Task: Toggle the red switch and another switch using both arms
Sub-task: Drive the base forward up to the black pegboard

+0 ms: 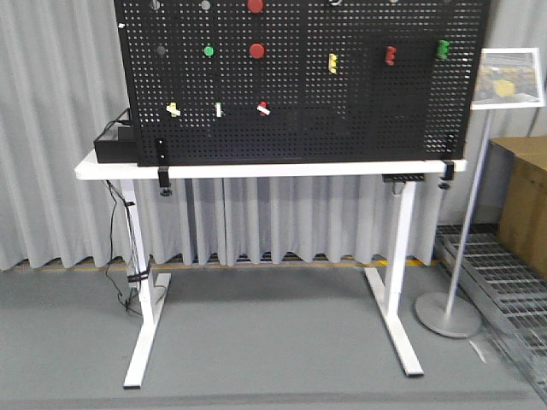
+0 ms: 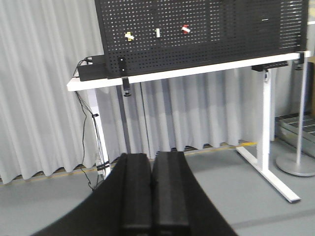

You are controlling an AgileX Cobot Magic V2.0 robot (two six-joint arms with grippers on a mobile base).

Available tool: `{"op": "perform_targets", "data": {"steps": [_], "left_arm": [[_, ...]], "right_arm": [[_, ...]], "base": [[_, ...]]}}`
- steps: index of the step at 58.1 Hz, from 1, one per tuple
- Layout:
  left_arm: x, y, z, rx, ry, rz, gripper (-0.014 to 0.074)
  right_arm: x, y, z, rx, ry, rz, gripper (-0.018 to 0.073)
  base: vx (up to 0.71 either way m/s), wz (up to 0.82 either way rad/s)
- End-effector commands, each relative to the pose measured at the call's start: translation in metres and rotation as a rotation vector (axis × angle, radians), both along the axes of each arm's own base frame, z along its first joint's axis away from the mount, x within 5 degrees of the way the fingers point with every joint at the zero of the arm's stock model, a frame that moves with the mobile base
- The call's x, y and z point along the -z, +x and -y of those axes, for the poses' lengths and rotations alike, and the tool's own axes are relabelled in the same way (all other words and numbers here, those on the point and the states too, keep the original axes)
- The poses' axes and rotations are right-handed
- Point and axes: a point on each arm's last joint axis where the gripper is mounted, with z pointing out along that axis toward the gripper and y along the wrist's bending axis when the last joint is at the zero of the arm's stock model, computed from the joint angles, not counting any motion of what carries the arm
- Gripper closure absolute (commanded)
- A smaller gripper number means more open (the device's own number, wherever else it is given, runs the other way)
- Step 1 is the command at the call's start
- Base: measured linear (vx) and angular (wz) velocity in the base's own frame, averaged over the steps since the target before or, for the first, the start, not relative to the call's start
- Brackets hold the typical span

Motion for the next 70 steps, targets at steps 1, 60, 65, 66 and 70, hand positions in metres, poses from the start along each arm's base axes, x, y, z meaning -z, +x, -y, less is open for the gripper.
{"op": "perform_targets", "data": {"steps": [1,60,65,66,70], "left_arm": [[-0.0009,-0.0001,-0.0009,-0.01,-0.019,0.069,0.0594],[-0.0009,-0.0001,-0.0009,-0.01,-0.019,0.069,0.0594],[-0.0009,-0.0001,-0.0009,-0.01,-0.019,0.069,0.0594],[-0.0009,-0.0001,-0.0009,-0.01,-0.019,0.069,0.0594],[-0.0009,-0.0001,-0.0009,-0.01,-0.019,0.069,0.0594]], "right_arm": [[-0.0063,-0.001,-0.0003,-0.001,-0.005,0.086,0.0566],[-0.0063,-0.001,-0.0003,-0.001,-0.005,0.086,0.0566],[-0.0063,-0.001,-0.0003,-0.001,-0.005,0.086,0.0566],[-0.0063,-0.001,-0.0003,-0.001,-0.005,0.086,0.0566],[-0.0063,-0.001,-0.0003,-0.001,-0.005,0.086,0.0566]], "base": [[0.4,0.11],[0.48,0.05],[0.5,-0.02],[0.49,-0.03],[0.48,-0.03]]}}
